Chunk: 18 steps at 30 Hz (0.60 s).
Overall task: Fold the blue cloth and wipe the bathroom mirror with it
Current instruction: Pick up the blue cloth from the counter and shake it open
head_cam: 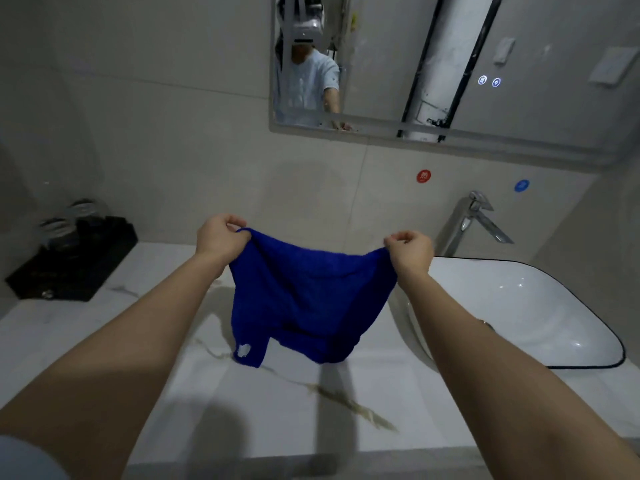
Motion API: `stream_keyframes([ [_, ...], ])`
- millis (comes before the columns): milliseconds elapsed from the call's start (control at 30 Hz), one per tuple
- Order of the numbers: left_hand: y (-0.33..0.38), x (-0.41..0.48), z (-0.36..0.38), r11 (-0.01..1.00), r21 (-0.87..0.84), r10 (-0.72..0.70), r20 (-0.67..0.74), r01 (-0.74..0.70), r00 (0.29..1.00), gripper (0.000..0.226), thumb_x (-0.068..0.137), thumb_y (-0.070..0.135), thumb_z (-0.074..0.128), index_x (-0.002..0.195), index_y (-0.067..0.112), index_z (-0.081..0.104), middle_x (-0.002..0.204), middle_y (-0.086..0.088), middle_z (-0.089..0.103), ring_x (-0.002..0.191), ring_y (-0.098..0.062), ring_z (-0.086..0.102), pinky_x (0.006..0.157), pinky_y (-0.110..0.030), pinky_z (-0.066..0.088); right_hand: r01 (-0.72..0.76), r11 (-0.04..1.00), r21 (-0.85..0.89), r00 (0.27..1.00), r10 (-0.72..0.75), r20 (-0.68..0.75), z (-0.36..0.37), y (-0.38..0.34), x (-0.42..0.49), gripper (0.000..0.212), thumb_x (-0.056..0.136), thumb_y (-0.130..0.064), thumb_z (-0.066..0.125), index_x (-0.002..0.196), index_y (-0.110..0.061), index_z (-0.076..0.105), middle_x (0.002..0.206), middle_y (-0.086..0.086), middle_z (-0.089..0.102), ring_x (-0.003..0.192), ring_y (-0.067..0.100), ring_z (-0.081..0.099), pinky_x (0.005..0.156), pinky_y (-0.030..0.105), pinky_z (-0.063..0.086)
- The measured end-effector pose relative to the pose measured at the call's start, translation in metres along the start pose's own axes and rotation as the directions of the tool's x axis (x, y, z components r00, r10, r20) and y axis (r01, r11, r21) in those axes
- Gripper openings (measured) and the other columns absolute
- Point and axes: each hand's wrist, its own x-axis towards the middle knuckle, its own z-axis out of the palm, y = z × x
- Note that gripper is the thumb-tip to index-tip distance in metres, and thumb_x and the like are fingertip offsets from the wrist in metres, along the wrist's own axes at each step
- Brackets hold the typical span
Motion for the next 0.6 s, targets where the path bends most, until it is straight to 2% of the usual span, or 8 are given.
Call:
stream_keyframes([
  [67,-0.01,-0.002,0.003,0.996,0.071,-0.067,0.106,0.06,0.992,0.032,0.08,0.004,0.063,0.111,0.01,0.059,0.116,-0.015,0.053,0.097,-0.028,0.052,0.078,-0.03,0.044,-0.045,0.993,-0.105,0.985,0.062,0.163,0.005,0.011,-0.003,0.023,0.075,-0.001,0.067,0.095,-0.013,0.063,0.12,0.016,0.055,0.096,0.026,0.057,0.076,0.028,0.047],
  [133,-0.018,-0.005,0.003,0.977,0.198,-0.126,0.24,0.078,0.963,0.043,0.074,0.0,0.067,0.114,0.011,0.058,0.124,-0.014,0.049,0.101,-0.028,0.05,0.08,-0.031,0.045,-0.039,0.959,-0.28,0.958,0.116,0.264,0.006,0.02,-0.01,0.035,0.077,0.008,0.059,0.106,-0.011,0.062,0.135,0.014,0.033,0.096,0.027,0.051,0.085,0.028,0.047],
  [167,-0.021,-0.007,0.002,0.954,0.296,-0.144,0.311,0.048,0.94,0.047,0.072,-0.002,0.068,0.115,0.012,0.058,0.127,-0.013,0.047,0.105,-0.028,0.05,0.08,-0.03,0.045,-0.012,0.932,-0.362,0.95,0.123,0.287,0.006,0.024,-0.013,0.037,0.08,0.009,0.053,0.111,-0.009,0.06,0.138,0.014,0.026,0.098,0.028,0.049,0.091,0.029,0.046],
  [233,-0.027,-0.009,0.003,0.865,0.494,-0.154,0.421,-0.083,0.894,0.05,0.069,-0.007,0.066,0.116,0.011,0.059,0.131,-0.012,0.044,0.11,-0.028,0.049,0.079,-0.027,0.045,0.093,0.856,-0.509,0.938,0.097,0.334,0.008,0.034,-0.018,0.035,0.085,0.005,0.046,0.117,-0.003,0.057,0.139,0.015,0.024,0.109,0.029,0.049,0.098,0.031,0.043],
  [333,-0.037,-0.013,0.008,0.728,0.632,-0.116,0.493,-0.264,0.862,0.042,0.076,-0.01,0.055,0.113,0.008,0.064,0.126,-0.012,0.049,0.104,-0.026,0.054,0.077,-0.021,0.045,0.174,0.741,-0.649,0.937,0.079,0.341,0.01,0.048,-0.024,0.031,0.088,0.004,0.044,0.117,0.001,0.055,0.135,0.017,0.03,0.106,0.032,0.053,0.093,0.033,0.046],
  [433,-0.045,-0.015,0.014,0.708,0.636,0.018,0.418,-0.307,0.908,0.032,0.086,-0.005,0.047,0.104,0.007,0.069,0.116,-0.013,0.059,0.101,-0.027,0.057,0.076,-0.024,0.044,0.166,0.743,-0.648,0.95,0.056,0.308,0.012,0.061,-0.024,0.032,0.088,0.005,0.04,0.114,0.0,0.058,0.135,0.019,0.032,0.097,0.033,0.056,0.089,0.037,0.048],
  [500,-0.049,-0.016,0.018,0.777,0.571,0.104,0.301,-0.266,0.948,0.029,0.09,-0.001,0.044,0.102,0.007,0.069,0.111,-0.015,0.062,0.098,-0.029,0.057,0.071,-0.027,0.041,0.128,0.811,-0.571,0.962,0.039,0.27,0.012,0.067,-0.024,0.032,0.091,-0.001,0.037,0.112,-0.004,0.06,0.13,0.019,0.039,0.098,0.035,0.054,0.086,0.036,0.047],
  [600,-0.051,-0.018,0.022,0.919,0.351,0.139,0.142,-0.181,0.98,0.027,0.093,0.003,0.042,0.103,0.007,0.067,0.108,-0.017,0.064,0.096,-0.03,0.057,0.072,-0.029,0.042,0.023,0.942,-0.335,0.987,0.031,0.155,0.009,0.071,-0.022,0.028,0.092,-0.005,0.039,0.106,-0.006,0.062,0.12,0.02,0.052,0.099,0.032,0.054,0.081,0.036,0.046],
])
